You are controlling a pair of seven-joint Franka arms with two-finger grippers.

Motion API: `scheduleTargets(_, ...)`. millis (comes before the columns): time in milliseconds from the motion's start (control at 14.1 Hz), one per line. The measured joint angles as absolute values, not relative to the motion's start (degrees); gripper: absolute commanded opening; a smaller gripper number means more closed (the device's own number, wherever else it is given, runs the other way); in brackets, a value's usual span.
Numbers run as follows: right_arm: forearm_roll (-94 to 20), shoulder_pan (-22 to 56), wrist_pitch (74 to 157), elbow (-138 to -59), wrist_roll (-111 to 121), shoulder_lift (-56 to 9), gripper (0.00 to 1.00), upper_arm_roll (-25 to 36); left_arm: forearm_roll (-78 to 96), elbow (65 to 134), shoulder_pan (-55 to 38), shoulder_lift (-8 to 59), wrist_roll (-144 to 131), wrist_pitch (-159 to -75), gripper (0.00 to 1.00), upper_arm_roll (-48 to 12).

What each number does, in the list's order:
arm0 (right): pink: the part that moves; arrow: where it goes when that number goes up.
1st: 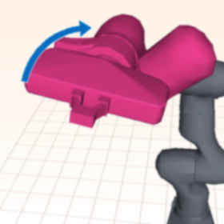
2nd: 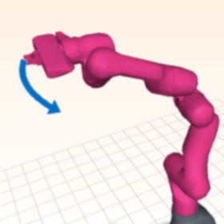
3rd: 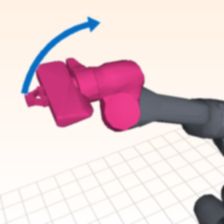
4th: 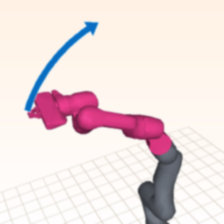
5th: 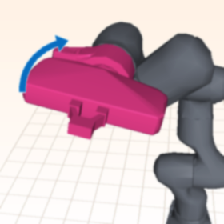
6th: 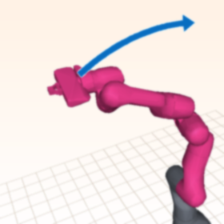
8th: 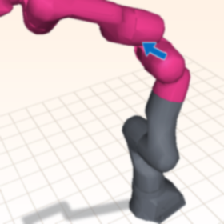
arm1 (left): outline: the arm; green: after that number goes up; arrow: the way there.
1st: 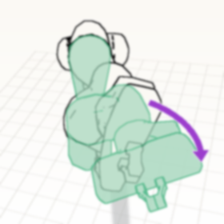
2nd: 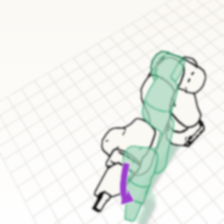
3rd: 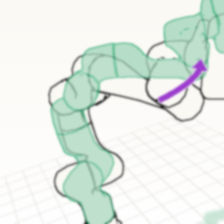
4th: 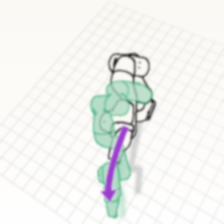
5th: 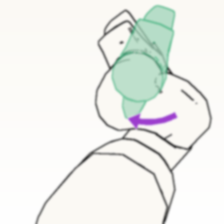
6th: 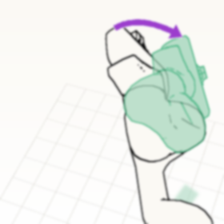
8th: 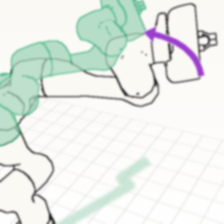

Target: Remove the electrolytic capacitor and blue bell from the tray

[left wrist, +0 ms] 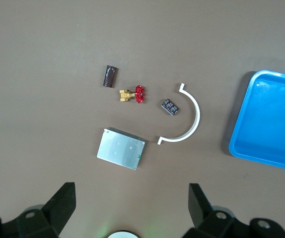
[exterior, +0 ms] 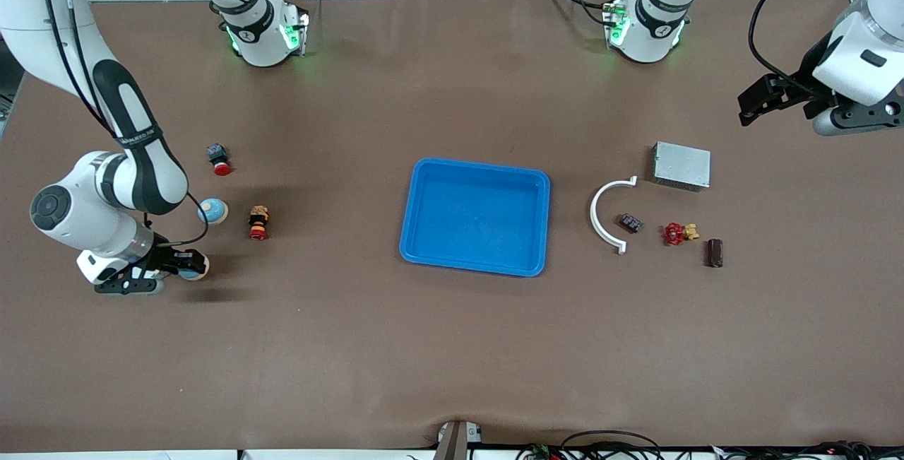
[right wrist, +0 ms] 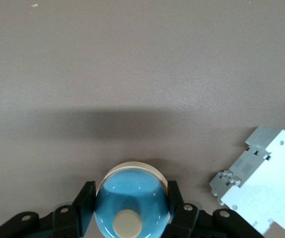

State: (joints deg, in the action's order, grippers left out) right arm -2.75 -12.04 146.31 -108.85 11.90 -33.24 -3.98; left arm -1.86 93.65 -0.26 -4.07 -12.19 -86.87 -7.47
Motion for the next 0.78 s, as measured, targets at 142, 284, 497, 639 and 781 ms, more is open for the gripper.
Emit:
scheduleTargets(142, -2.82, -12.06, 147.09, -108.96, 11.92, -34.35, 0.00, -3.98, -1.86, 93.75, -0.27, -4.07, -12.19, -86.90, 1.00, -7.47)
scheduleTargets(284, -2.94, -12.11, 147.36, -108.94, 11.92, -34.63, 0.00, -4.00, -1.86, 93.78, -0.27, -4.07, -12.18, -86.92, 1.00, -7.47)
scheduleTargets(497, -3.12, -12.16, 147.43, -108.94, 11.93, -34.66, 0.08, -4.01, -1.86, 93.80, -0.26, -4.07, -12.18, -87.25, 1.00, -7.47)
scheduleTargets(639, -3.49, -12.28, 147.54, -108.95, 11.93, -34.68, 1.00, -4.05, -1.86, 93.81, -0.27, -4.07, -12.18, -87.45, 1.00, -7.47)
scheduleTargets(781, -3.64, -12.46, 148.09, -108.98, 11.93, -35.07, 1.00, -4.04, -1.86, 93.84, -0.24, -4.07, -12.18, -87.56, 1.00, -7.47)
